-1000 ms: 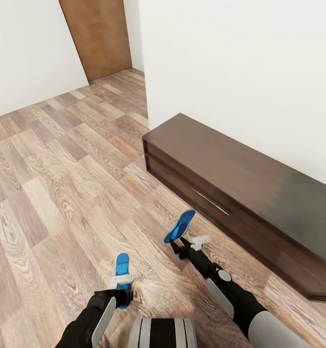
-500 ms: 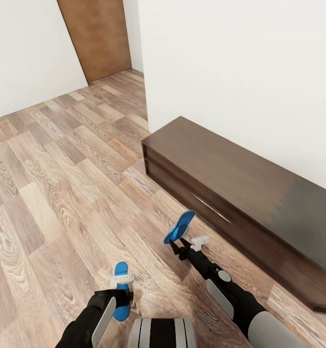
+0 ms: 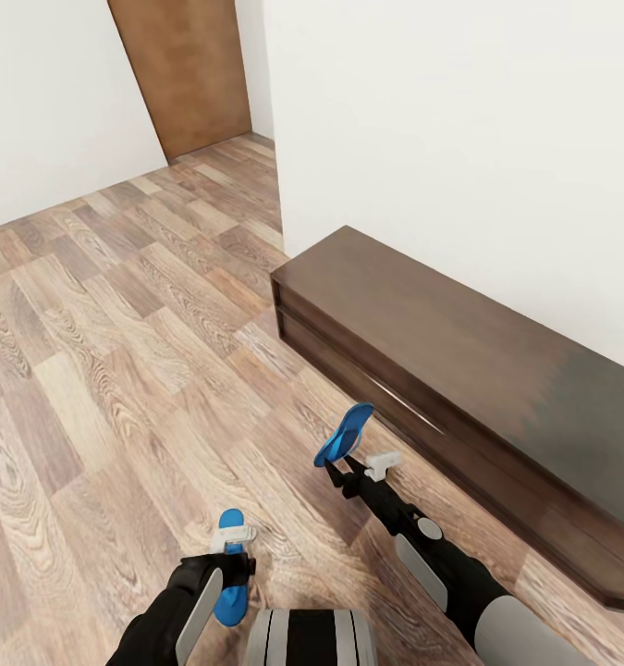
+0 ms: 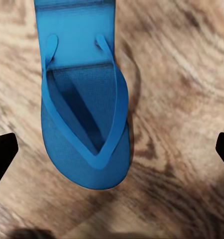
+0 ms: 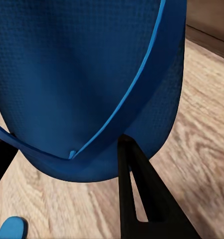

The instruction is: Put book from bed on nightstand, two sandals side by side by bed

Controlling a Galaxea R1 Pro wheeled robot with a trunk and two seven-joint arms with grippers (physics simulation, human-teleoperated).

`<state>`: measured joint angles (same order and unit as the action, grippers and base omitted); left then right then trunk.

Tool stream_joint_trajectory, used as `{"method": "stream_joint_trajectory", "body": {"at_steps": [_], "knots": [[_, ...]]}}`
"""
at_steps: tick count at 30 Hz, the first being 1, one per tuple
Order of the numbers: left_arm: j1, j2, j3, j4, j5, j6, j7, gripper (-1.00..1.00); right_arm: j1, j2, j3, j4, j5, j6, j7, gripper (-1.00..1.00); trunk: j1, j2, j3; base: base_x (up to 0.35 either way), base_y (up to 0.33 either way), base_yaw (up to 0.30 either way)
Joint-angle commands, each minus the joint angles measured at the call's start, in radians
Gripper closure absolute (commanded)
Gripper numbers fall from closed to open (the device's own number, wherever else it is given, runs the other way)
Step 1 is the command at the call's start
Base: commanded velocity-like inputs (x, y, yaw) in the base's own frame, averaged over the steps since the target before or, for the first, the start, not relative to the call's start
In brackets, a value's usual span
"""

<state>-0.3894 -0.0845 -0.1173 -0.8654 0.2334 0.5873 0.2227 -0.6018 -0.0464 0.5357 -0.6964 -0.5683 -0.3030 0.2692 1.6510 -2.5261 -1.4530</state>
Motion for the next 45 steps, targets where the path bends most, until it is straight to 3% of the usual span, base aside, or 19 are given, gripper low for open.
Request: {"method": "stream_joint_trajectory", "body": {"at_steps": [1,10,17,24,36,45], "knots": [[0.0,0.001,-0.002,-0.001,0.011,0.003,0.009,-1.0,-0.001,-0.001,0.006,0.001,-0.012,-0.004,0.002,1.0,0.0,0.0,-0.004,0.003,0.0,0.0],[0.0,0.002,-0.002,-0.001,0.011,0.003,0.009,-1.0,-0.001,-0.001,0.005,0.001,-0.012,-0.004,0.002,1.0,0.004,-0.003,-0.039,0.0,0.0,0.0],[0.0,0.002,-0.001,-0.001,0.011,0.002,0.01,-1.0,-0.001,-0.002,0.004,-0.006,-0.012,-0.004,0.004,1.0,0.004,-0.003,-0.039,0.0,0.0,0.0],[0.0,0.002,-0.001,-0.001,0.011,0.002,0.01,-1.0,-0.001,-0.003,0.002,-0.007,-0.012,-0.002,0.004,1.0,0.007,-0.004,-0.066,0.0,0.0,0.0],[0.0,0.003,-0.001,-0.001,0.011,0.002,0.009,-1.0,-0.001,-0.003,0.003,0.001,-0.012,-0.002,0.003,1.0,0.007,-0.004,-0.066,0.0,0.0,0.0],[0.0,0.003,-0.001,-0.001,0.011,0.0,0.009,-1.0,-0.001,-0.001,0.004,0.0,-0.012,-0.002,0.003,1.0,0.012,-0.006,-0.101,0.0,0.0,0.0]]}}
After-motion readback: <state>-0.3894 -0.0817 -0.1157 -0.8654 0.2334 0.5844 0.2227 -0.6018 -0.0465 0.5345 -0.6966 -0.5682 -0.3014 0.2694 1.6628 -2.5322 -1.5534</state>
